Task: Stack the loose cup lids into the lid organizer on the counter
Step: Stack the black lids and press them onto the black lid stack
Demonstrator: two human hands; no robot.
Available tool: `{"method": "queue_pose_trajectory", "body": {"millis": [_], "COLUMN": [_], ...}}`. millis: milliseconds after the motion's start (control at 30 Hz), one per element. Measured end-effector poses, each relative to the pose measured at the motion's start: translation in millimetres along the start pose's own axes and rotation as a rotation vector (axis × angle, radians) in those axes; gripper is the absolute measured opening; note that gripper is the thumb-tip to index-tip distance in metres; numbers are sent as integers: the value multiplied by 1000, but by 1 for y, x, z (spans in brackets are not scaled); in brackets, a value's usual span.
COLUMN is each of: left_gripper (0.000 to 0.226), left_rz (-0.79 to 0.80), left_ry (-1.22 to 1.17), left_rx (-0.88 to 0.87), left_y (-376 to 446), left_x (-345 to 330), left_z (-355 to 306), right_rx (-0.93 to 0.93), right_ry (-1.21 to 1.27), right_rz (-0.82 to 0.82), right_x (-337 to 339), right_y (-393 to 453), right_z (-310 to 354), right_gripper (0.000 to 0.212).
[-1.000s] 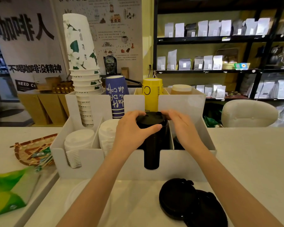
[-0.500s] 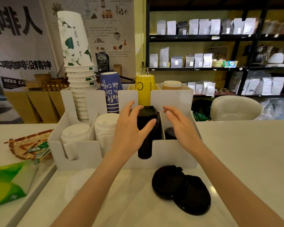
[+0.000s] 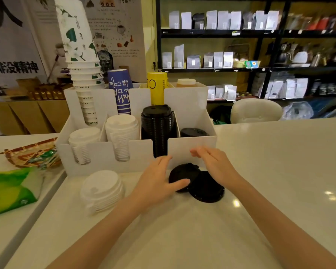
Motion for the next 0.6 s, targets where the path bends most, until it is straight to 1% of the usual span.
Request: {"method": "queue_pose_trajectory", "body": {"millis": [67, 133, 167, 300, 467, 600], "left_gripper": [89, 90, 86, 57, 57, 59], "left_rz": [50, 59, 50, 10, -26, -105], "left_ry": [-31, -59, -68, -145, -247, -334], "left_rx": [73, 119, 128, 110, 98, 83], "left_y": [-3, -5, -6, -7, -8, -11], "left_x": [-7, -13, -15, -27, -32, -22], "left_z": [6, 7, 6, 0, 1, 1], "right_rx": [-62, -100, -113, -140, -130, -80], "right_ry": [-24, -27, -27, -29, -24, -16], "right_rz": [18, 42, 59, 92, 60, 28], "right_x": [-3, -7, -8, -11, -10, -5], "right_y": [-8, -13, -14, -16, -16, -15], "right_z": [-4, -9, -10, -14, -11, -4], "right_gripper": [42, 46, 47, 45, 47, 50]}}
Point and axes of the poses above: each hand's wrist, its own y-axis towards the middle knuckle, its own x-axis out of the back of the hand, z = x × y, the point moved 4 cm from there along y, towards the middle knuckle, and after that the axes turned 11 degrees about x, right-handed, at the moved point
